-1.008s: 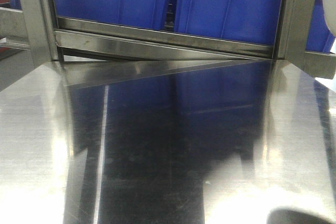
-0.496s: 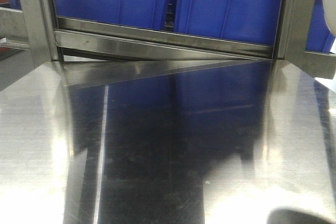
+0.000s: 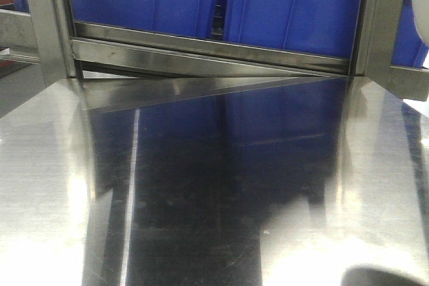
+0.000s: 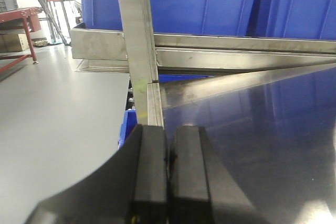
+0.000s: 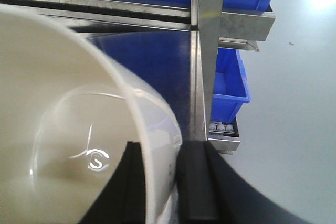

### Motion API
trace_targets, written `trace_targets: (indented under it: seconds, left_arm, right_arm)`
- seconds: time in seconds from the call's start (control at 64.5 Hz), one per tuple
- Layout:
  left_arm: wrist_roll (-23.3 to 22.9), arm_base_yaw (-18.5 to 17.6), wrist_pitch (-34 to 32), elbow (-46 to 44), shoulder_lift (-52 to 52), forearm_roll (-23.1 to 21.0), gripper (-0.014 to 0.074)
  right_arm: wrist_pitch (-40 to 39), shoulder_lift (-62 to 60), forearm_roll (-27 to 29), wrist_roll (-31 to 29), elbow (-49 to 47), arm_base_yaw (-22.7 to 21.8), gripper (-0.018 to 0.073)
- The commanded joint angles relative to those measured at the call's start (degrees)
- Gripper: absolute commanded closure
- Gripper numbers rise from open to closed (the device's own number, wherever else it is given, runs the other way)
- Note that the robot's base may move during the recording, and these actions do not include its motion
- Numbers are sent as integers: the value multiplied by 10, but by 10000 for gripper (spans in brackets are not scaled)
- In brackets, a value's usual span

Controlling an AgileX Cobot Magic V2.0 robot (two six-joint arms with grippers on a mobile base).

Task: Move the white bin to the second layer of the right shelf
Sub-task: 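Lift the white bin off the table with the right gripper, then back the base away from the table holding the bin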

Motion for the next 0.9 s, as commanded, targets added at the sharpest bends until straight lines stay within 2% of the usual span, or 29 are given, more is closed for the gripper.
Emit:
trace_targets:
  seconds: [0.0,0.884]
  left_arm:
    - [1,-1,-49,21,-8,-1,512]
    - [1,-1,-49,21,-8,-1,512]
  right_arm:
    - [-58,0,-9,1,-17,-3,489]
    - [-58,1,-9,1,-17,-3,489]
